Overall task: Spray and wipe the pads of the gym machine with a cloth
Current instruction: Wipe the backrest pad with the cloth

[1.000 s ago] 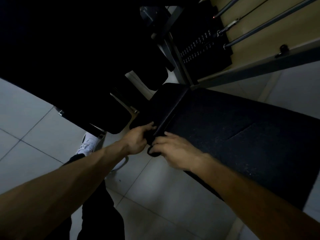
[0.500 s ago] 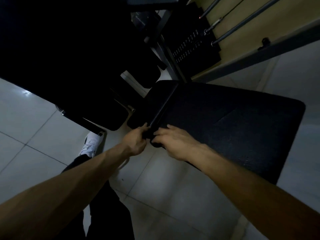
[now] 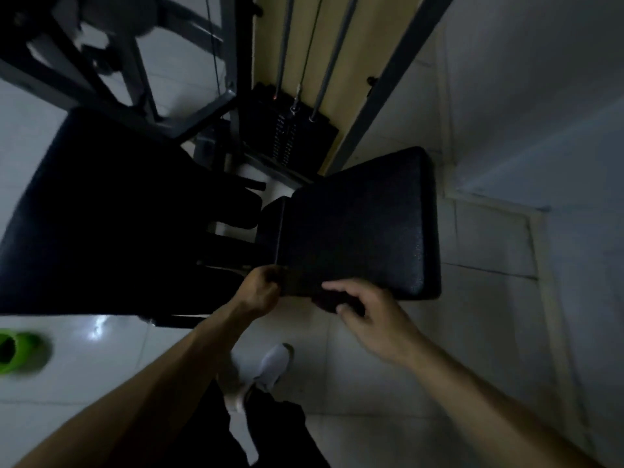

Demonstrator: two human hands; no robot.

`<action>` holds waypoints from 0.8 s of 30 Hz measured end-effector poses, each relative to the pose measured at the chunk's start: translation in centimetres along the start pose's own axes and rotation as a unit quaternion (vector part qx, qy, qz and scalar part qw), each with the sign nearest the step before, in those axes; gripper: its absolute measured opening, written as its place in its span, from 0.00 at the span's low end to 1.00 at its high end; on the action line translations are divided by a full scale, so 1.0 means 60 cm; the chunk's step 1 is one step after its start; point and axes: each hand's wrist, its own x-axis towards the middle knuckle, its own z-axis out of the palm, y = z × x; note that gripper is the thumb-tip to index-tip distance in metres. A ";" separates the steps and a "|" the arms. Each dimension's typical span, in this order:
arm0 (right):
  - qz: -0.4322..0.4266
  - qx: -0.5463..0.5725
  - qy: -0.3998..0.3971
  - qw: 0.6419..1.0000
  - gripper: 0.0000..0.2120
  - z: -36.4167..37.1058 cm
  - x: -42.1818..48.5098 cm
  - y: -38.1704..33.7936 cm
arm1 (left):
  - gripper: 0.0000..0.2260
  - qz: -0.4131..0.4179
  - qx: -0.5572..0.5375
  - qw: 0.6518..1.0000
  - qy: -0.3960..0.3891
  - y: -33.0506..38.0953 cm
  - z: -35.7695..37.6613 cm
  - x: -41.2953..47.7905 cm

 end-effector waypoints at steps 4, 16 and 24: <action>0.267 0.322 0.022 0.908 0.15 0.148 -0.011 0.047 | 0.15 -0.009 0.033 0.999 0.020 0.010 -0.031 -0.001; 0.371 0.789 0.335 0.359 0.11 0.324 0.109 0.075 | 0.20 -0.041 0.047 0.993 -0.100 0.047 0.064 0.049; 0.269 0.823 0.432 0.253 0.17 0.394 0.183 0.044 | 0.56 -0.003 0.192 0.977 -0.093 0.069 0.119 0.076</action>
